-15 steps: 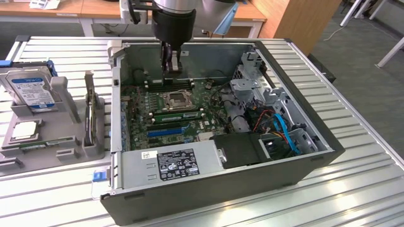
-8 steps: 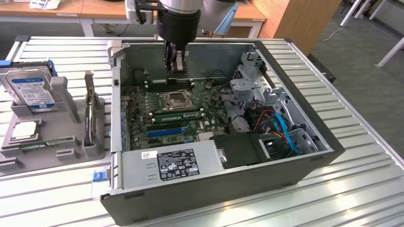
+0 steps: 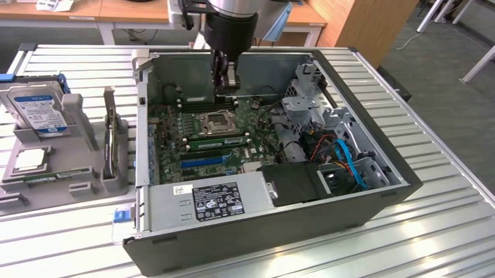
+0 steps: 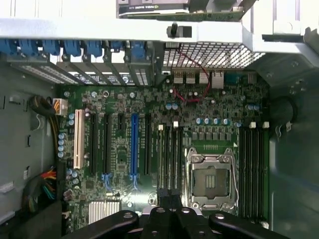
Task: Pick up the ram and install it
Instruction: 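Press down the ram until it locks into place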
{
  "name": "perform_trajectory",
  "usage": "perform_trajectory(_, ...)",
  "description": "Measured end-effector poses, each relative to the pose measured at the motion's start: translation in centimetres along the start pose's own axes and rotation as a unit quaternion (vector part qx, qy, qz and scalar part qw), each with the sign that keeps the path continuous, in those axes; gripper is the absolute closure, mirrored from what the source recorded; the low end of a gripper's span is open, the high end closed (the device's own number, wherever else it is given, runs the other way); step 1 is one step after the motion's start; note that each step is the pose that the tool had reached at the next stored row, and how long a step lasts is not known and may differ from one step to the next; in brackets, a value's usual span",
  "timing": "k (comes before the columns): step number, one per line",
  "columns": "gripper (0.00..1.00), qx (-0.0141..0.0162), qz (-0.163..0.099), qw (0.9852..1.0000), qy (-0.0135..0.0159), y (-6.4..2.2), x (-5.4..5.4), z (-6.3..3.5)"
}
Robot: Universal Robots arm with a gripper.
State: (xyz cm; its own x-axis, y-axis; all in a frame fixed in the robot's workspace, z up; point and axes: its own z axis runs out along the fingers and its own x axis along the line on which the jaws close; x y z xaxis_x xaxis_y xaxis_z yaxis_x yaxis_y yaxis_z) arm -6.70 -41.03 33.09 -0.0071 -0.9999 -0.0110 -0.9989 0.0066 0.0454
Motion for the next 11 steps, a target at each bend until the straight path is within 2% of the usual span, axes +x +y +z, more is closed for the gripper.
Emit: perform_trajectory(11, 0.9, 0.0, 0.0, 1.0, 0.0, -2.02, 0.0, -0.1)
